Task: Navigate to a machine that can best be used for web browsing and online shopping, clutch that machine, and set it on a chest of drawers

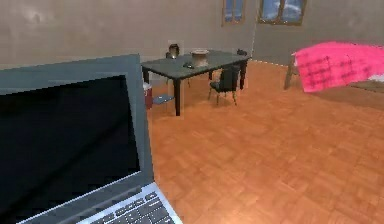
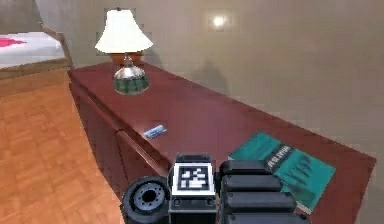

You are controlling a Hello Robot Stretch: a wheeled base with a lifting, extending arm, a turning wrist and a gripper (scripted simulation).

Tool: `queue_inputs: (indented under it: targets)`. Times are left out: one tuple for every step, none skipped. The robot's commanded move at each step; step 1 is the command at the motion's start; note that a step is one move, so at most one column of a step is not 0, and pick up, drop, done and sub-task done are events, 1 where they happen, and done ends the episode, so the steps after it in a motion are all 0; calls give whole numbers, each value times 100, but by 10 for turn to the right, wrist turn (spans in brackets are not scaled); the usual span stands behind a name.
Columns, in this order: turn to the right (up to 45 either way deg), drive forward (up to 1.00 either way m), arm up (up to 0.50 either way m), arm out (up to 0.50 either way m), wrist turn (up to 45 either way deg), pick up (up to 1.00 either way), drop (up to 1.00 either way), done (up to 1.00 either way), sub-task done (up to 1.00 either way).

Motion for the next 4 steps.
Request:
queue_inputs:
  targets:
    - [-420,0,0,0,0,0,0,0,0]
    - [0,30,0,0,0,0,0,0,0]
    - [450,0,0,0,0,0,0,0,0]
    - [420,0,0,0,0,0,0,0,0]
